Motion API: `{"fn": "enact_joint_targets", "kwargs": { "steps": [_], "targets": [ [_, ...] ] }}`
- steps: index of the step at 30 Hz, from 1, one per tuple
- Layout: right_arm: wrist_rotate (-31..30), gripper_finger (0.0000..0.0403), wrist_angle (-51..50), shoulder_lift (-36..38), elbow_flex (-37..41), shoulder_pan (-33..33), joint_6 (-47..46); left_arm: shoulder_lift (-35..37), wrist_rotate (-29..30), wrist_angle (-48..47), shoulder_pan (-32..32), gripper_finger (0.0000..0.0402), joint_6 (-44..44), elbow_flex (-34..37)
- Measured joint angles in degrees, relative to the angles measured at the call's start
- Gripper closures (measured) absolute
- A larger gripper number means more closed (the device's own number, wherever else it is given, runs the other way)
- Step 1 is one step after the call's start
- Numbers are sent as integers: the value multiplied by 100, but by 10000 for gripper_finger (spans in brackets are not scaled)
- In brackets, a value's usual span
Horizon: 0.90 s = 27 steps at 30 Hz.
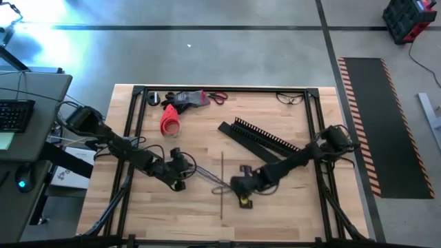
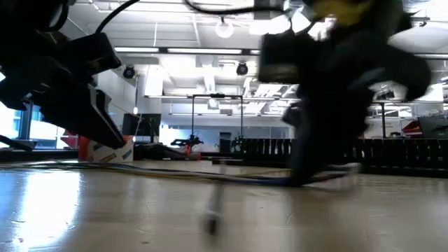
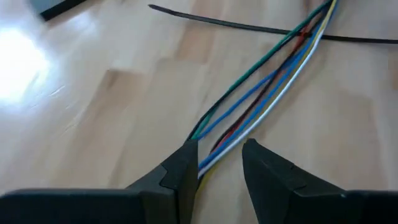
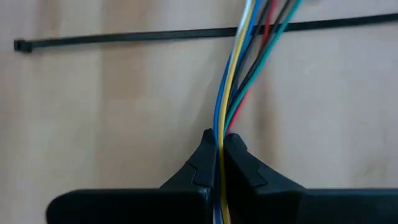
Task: Ziptie cables
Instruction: Wrap the colored cables with the black zip tie
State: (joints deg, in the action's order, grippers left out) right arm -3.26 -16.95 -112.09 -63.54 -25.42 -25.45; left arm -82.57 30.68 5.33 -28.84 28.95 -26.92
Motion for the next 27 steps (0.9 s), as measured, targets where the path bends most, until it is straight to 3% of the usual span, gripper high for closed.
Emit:
{"fn": "enact_joint_targets", "kwargs": {
  "steps": [8, 13, 21, 27],
  "targets": [
    [-611, 403, -751, 121, -1, -728, -407, -872, -126, 1912, 34, 293, -630, -7],
    [-1169, 394, -827, 306, 30, -797, -279, -1016, -12, 2287, 39, 293, -879, -209],
    [-1303, 298, -1480, 1287, 28, -741, 215, -1033, -5, 2294, 133, 293, -1166, -937],
    [-1245, 241, -609, 1260, 8, -1095, 1528, -1136, -93, 2293, 227, 293, -1429, -1151]
  ]
}}
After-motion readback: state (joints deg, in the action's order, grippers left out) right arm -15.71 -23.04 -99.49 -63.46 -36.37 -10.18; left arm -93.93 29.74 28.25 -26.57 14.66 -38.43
